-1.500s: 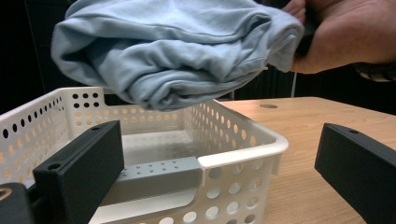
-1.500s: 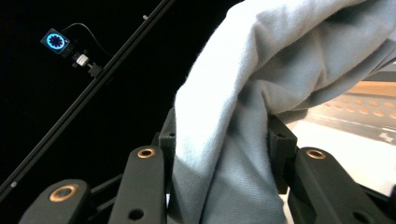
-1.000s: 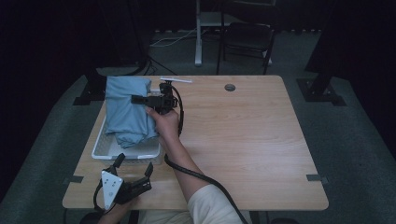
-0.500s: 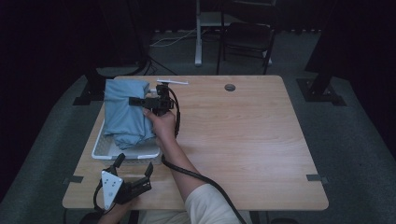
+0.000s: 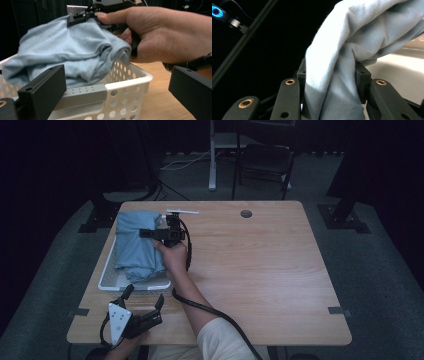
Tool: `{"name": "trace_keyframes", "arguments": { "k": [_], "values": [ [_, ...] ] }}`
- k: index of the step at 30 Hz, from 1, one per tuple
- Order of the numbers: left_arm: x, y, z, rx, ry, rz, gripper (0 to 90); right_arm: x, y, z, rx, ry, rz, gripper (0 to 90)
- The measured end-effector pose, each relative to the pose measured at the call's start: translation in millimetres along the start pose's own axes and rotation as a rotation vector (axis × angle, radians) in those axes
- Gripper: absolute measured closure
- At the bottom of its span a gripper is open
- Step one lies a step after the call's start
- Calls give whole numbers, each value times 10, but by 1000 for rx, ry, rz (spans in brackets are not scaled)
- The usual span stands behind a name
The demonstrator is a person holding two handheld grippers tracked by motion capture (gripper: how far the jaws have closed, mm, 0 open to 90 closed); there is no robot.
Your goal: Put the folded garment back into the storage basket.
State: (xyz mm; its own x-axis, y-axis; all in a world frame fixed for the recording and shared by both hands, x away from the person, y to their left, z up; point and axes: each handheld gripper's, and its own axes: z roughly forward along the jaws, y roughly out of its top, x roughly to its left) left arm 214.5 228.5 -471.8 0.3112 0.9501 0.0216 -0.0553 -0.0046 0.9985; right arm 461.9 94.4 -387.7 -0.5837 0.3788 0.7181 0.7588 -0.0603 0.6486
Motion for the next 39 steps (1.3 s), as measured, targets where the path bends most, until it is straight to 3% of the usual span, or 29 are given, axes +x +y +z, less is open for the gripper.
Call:
{"name": "trace_keyframes", "arguments": {
  "k": [15, 19, 22, 25, 29, 33, 37, 39],
  "values": [
    [0, 0, -1, -1, -1, 0, 27, -4, -11, 80, 52, -73, -13, 603],
    [0, 0, -1, -1, -1, 0, 27, 52, -22, 109, 82, -132, -71, 588],
    [0, -1, -1, -1, -1, 0, 26, 76, -29, 129, 92, -165, -79, 541],
    [0, 0, -1, -1, -1, 0, 26, 74, -25, 145, 96, -175, -72, 485],
    [0, 0, -1, -1, -1, 0, 27, 47, -15, 86, 63, -153, -51, 476],
    [0, 0, 0, 0, -1, 0, 26, 37, -3, 31, 64, -134, -56, 475],
    [0, 0, 0, 0, -1, 0, 27, 75, -9, 33, 109, -132, -102, 411],
    [-1, 0, 0, 1, -1, 0, 26, 110, -27, 65, 164, -143, -153, 399]
  ]
}}
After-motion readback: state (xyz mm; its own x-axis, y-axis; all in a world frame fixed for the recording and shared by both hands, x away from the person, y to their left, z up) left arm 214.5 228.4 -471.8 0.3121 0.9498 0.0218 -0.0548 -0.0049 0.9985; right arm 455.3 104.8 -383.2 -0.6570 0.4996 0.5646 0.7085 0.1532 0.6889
